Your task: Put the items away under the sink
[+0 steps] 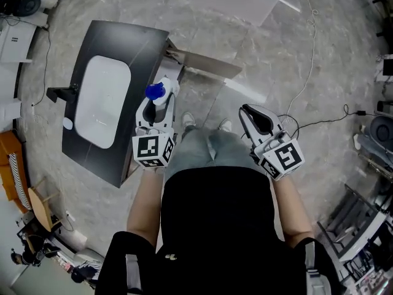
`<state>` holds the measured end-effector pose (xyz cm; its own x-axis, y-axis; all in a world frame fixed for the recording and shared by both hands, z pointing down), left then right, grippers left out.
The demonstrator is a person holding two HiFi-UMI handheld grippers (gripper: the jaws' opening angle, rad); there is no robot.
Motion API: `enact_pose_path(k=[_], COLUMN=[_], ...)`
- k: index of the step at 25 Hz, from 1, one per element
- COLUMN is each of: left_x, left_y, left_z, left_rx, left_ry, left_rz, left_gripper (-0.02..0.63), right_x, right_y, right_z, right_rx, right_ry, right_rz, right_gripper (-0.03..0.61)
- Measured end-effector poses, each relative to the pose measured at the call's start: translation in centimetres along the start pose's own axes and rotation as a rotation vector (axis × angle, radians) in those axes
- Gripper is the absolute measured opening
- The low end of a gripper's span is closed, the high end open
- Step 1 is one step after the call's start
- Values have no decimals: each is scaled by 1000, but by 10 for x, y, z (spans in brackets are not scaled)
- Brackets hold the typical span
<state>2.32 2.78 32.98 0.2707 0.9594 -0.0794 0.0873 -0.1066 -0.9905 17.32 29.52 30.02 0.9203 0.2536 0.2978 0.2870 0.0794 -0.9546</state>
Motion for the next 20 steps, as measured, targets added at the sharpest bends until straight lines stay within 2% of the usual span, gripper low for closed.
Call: enact_pose_path(k=[6, 10, 14, 20], left_x=[-6, -16, -25, -27], left_y=[-38, -70, -107, -156], left_z=[-15, -20, -31, -27], left_rx=[-31, -40, -71, -90], left_ry=[-102, -136, -144, -124], left_rz=[-13, -12, -15, -8], left_gripper=[198, 198, 198, 198], right_x=[4, 14, 28, 32], right_y=[-36, -69, -103, -153], right_z=[-15, -27, -43, -58], right_rx=[-10, -20, -22, -34], right_ry=[-32, -70, -80, -49], right_rz=[-20, -29, -38, -19], right_gripper=[52, 52, 52, 52])
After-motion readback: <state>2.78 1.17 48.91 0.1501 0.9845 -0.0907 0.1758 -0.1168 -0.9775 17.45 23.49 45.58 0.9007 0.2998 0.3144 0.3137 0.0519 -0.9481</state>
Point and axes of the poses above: the fingertips, and each gripper's own axes: z backward along the fingers, x to its right, y out of its top, the point moved 9 cm from there along z, backward along the fingers, and after that the axes turned 15 degrees about x, right-handed, at the moved point
